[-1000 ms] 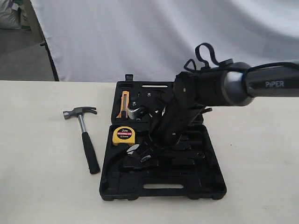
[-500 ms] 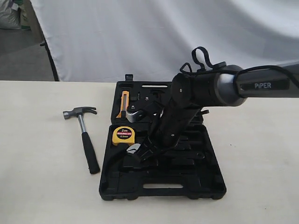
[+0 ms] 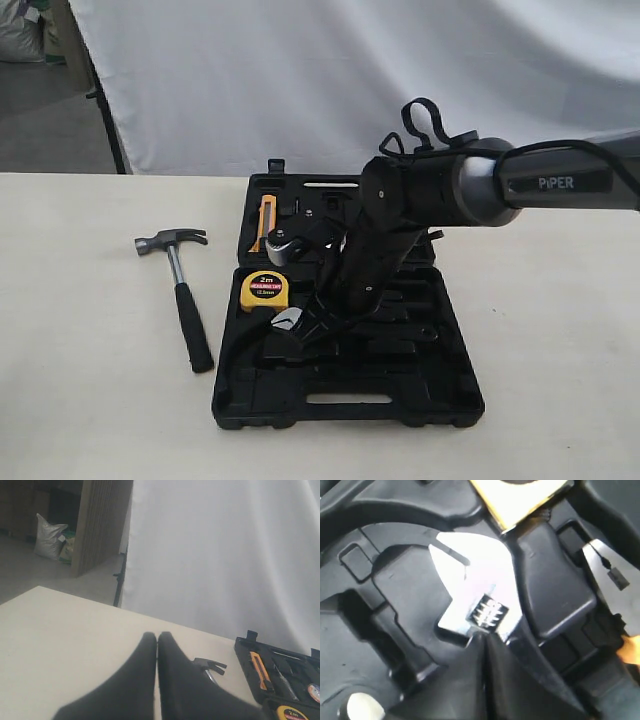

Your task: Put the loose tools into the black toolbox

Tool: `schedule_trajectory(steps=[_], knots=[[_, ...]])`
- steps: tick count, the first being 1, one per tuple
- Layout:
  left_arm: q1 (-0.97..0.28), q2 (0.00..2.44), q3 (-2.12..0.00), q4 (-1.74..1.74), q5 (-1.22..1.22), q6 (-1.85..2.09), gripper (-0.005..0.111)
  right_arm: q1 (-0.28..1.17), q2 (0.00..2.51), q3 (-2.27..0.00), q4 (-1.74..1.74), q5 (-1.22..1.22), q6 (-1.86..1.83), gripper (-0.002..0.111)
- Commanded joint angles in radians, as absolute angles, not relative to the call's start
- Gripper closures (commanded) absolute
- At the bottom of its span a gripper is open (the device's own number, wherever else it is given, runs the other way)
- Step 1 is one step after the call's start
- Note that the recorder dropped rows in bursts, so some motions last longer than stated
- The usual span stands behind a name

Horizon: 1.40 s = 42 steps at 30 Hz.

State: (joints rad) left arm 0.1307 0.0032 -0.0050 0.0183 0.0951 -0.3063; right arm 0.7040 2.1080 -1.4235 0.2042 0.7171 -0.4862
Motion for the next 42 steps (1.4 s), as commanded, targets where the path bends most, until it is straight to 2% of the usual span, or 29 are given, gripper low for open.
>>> schedule_trajectory(steps=[1,18,24,36,42], knots=[[0.156,0.0,-0.008,0.023,0.088,-0.311,0.106,0.699,2.106,-1.44,0.149,0.796,-0.483,0.108],[0.156,0.0,-0.008,0.023,0.088,-0.311,0.106,0.761,2.052,-1.452,0.265,0.577,-0.535,0.108],[0.156,0.0,-0.008,0.023,0.088,-0.311,0.106,0.717,2.191,-1.452,0.223,0.642,-0.547,0.108],[0.156,0.0,-0.008,0.023,0.088,-0.311,0.106,0.712,2.051,-1.452,0.218,0.617,-0.516,0.108],[0.156,0.0,-0.008,0.023,0.088,-0.311,0.106,0.77,2.041,-1.452,0.256,0.613,-0.533,0.108]])
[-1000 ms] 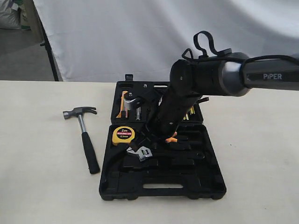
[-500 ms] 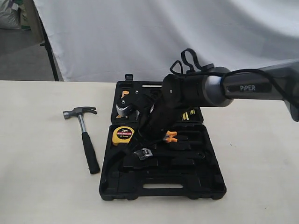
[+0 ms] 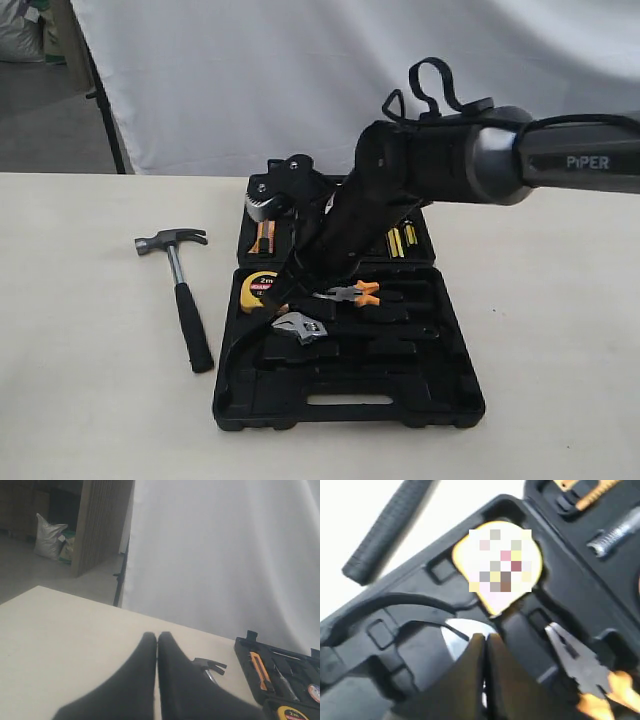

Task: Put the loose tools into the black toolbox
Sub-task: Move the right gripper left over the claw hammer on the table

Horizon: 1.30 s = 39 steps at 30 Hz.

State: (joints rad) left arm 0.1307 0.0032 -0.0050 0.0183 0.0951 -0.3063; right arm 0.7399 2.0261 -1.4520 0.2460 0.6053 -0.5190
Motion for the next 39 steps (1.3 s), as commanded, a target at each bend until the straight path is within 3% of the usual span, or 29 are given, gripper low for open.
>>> schedule_trajectory(steps=[1,8,20,24,28,29,35,37,39], knots=[[0.156,0.0,-0.008,0.023,0.088,-0.311,0.106,0.772,2.058,-1.452,0.251,0.613,-0.536,0.108],[0.156,0.0,-0.008,0.023,0.088,-0.311,0.106,0.748,2.189,-1.452,0.134,0.642,-0.436,0.108],[0.156,0.0,-0.008,0.023,0.088,-0.311,0.106,0.738,2.119,-1.452,0.149,0.632,-0.407,0.108],[0.156,0.0,-0.008,0.023,0.088,-0.311,0.106,0.743,2.07,-1.452,0.379,0.501,-0.407,0.108],[0.156,0.0,-0.008,0.023,0.088,-0.311,0.106,0.818,2.081,-1.462,0.398,0.389,-0.407,0.108],[0.156,0.0,-0.008,0.023,0.088,-0.311,0.106,0.84,2.089,-1.478,0.395,0.382,-0.407,0.104],[0.156,0.0,-0.008,0.023,0.088,-0.311,0.106,0.926,2.22,-1.673,0.388,0.378,-0.407,0.034],[0.156,0.0,-0.008,0.023,0.088,-0.311,0.106,0.93,2.276,-1.747,0.388,0.405,-0.407,0.021],[0.156,0.0,-0.008,0.023,0.088,-0.311,0.106,0.923,2.337,-1.825,0.388,0.428,-0.407,0.019]])
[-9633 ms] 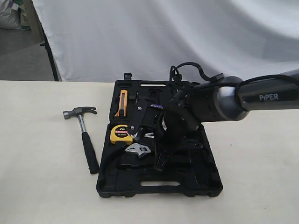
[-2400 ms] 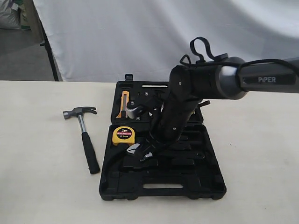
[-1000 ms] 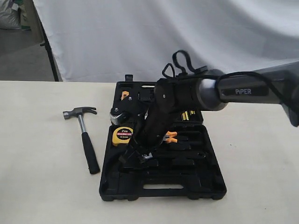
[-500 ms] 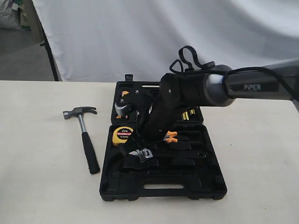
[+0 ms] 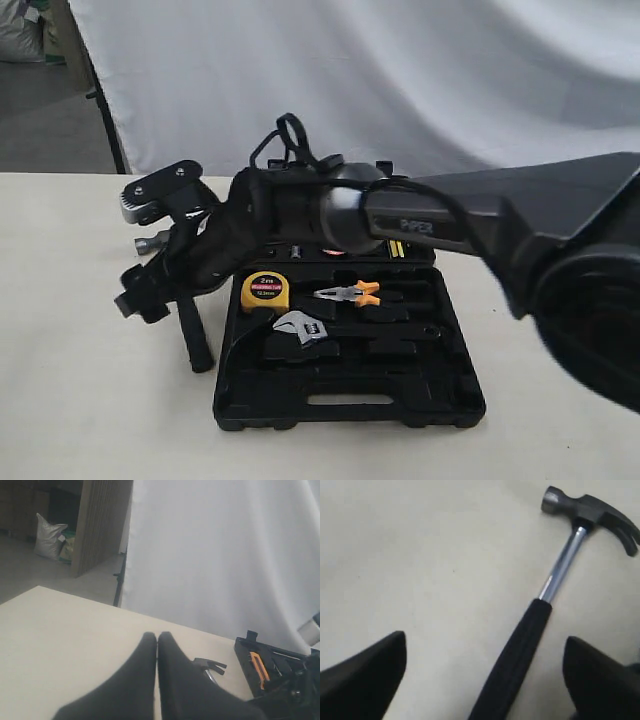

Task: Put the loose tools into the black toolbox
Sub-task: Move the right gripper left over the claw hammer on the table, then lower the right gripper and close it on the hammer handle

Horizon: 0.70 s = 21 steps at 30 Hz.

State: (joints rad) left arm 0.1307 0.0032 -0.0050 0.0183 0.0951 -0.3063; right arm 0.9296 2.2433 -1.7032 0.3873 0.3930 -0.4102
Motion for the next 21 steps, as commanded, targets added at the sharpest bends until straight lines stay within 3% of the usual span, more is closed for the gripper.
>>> schedule_trajectory(steps=[1,10,12,19,21], knots=[[0.156,0.0,-0.008,0.023,0.088,-0.311,0.106,0.92,2.371,-1.868,0.388,0.444,-0.407,0.019],[0.156,0.0,-0.008,0.023,0.088,-0.311,0.106,0.883,2.584,-2.152,0.351,0.656,-0.407,0.021],[0.156,0.0,-0.008,0.023,0.088,-0.311,0.106,0.88,2.6,-2.175,0.355,0.709,-0.414,0.031],[0.156,0.0,-0.008,0.023,0.088,-0.311,0.106,0.907,2.604,-2.185,0.453,0.81,-0.416,0.102],[0.156,0.0,-0.008,0.023,0.088,-0.311,0.106,0.924,2.604,-2.185,0.526,0.829,-0.412,0.109]])
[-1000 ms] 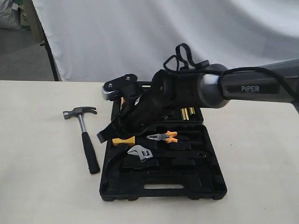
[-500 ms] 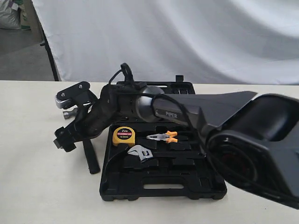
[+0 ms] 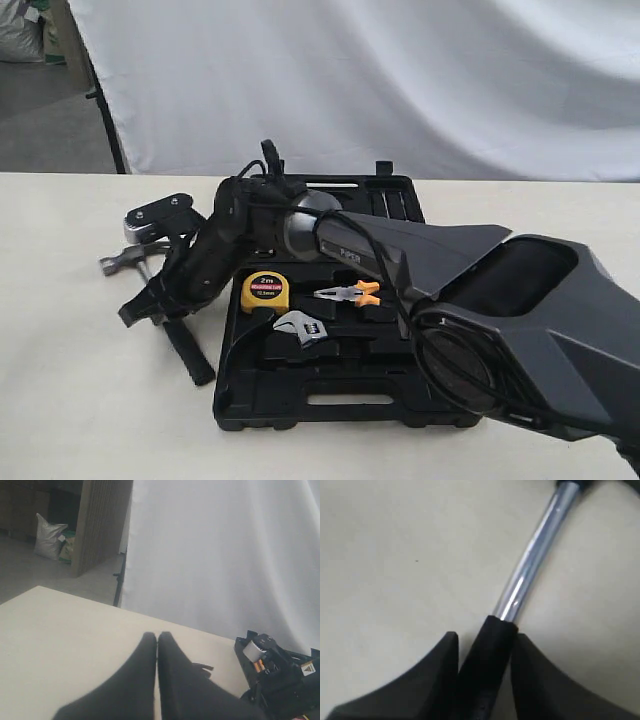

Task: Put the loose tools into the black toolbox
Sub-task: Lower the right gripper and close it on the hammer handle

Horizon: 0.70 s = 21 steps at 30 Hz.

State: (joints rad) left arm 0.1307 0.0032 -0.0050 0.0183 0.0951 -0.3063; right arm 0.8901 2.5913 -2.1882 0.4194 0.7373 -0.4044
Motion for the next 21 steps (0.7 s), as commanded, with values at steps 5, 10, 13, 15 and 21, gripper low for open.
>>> schedule_trajectory(steps=[5,10,13,15,21], knots=[[0.156,0.0,-0.008,0.023,0.088,-0.311,0.106,0.975,2.602,-2.185,0.63,0.908,-0.417,0.109],[0.156,0.0,-0.008,0.023,0.088,-0.311,0.106,1.022,2.569,-2.185,0.626,1.196,-0.455,0.109],[0.156,0.0,-0.008,0.023,0.088,-0.311,0.106,1.027,2.537,-2.182,0.61,1.221,-0.486,0.109],[0.156,0.0,-0.008,0.023,0.088,-0.311,0.106,1.029,2.517,-2.163,0.565,1.221,-0.465,0.109],[0.156,0.0,-0.008,0.023,0.088,-0.311,0.106,1.071,2.466,-1.997,0.431,1.221,-0.438,0.109]])
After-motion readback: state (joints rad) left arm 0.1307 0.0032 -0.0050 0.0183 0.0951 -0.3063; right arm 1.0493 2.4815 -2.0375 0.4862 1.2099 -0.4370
